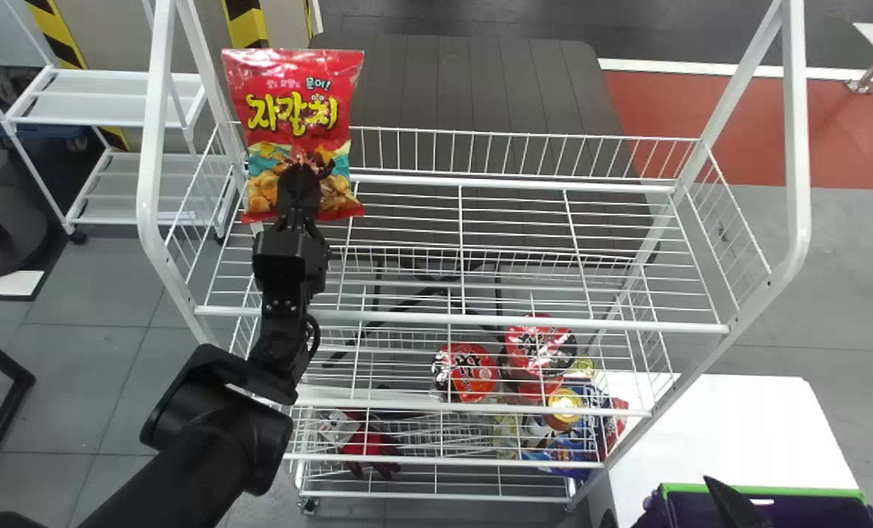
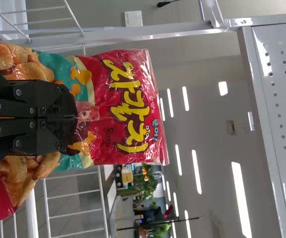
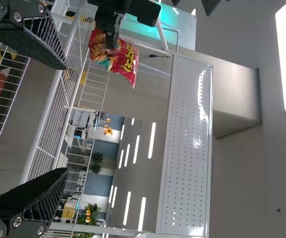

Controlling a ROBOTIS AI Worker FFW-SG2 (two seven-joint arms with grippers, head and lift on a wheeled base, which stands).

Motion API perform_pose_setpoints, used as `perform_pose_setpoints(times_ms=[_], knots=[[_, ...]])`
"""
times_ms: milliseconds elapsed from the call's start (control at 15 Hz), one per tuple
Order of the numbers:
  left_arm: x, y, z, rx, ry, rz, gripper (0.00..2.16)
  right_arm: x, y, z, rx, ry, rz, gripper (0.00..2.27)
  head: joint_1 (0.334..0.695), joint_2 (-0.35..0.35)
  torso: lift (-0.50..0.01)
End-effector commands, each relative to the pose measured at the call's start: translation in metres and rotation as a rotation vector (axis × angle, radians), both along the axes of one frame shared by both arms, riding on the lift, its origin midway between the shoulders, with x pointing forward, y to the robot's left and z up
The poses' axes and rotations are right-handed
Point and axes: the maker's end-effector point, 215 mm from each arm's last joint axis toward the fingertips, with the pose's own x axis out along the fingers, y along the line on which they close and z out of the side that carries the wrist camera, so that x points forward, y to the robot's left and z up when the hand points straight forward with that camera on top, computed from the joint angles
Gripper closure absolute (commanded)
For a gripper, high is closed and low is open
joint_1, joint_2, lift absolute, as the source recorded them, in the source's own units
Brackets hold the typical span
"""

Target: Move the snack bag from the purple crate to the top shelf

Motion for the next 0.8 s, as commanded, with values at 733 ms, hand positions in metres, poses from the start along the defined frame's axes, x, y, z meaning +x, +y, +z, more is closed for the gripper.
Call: perform_pose_setpoints(times_ms=[733], knots=[[0.003,0.0043,-0.0114,0.015,0.037,-0.018,1.1,0.0016,-0.0012,0.0006,0.001,-0.003,-0.003,0.07,0.695,-0.037,0.0]])
